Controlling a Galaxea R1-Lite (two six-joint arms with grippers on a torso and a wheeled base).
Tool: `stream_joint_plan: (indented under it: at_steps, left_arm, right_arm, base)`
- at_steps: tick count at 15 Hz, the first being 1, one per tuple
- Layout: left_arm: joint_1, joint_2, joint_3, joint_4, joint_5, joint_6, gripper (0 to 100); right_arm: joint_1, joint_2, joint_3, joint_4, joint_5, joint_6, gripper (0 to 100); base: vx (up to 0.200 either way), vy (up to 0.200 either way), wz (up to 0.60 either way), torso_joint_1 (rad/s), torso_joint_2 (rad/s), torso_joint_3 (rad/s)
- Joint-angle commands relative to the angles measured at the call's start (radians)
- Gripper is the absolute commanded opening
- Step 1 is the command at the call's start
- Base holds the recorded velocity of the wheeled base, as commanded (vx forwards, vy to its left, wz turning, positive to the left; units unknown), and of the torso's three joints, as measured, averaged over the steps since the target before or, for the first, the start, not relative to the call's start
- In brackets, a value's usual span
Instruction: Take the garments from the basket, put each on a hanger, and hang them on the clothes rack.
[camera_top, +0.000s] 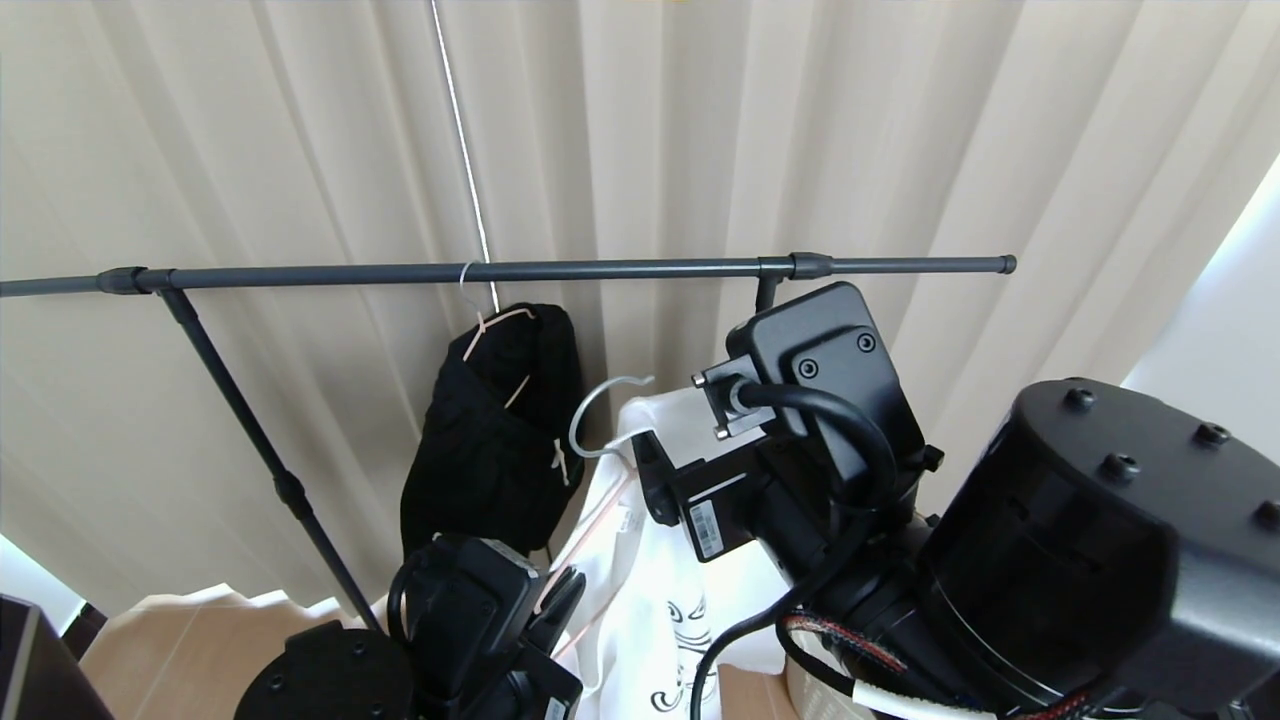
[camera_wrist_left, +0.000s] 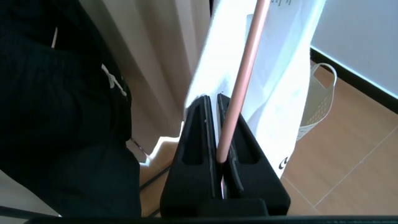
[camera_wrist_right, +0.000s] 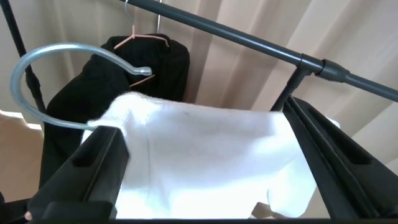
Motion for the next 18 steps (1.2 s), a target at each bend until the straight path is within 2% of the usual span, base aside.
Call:
stream_joint_plan:
  at_steps: [1, 10, 18]
  left_arm:
    - [0.000, -0.001, 0.000, -0.003, 0.000, -0.001, 0]
    - [0.032, 0.004, -0.020, -0.020, 0.002, -0.007, 0]
    - [0.067, 0.004, -0.071, -0.020, 0.039, -0.037, 0]
  right_arm:
    - [-0.001, 0.000, 0.002, 0.000, 0.001, 0.000, 100]
    - [-0.003, 0.006, 0.008, 0.000, 0.001, 0.000, 100]
    - [-0.003, 0.009, 0.010, 0.000, 0.001, 0.000, 100]
  base:
    - [0.000, 0.000, 0.00, 0.000, 0.00, 0.000]
    - [0.000, 0.000, 0.00, 0.000, 0.00, 0.000]
    - [0.000, 0.000, 0.00, 0.000, 0.00, 0.000]
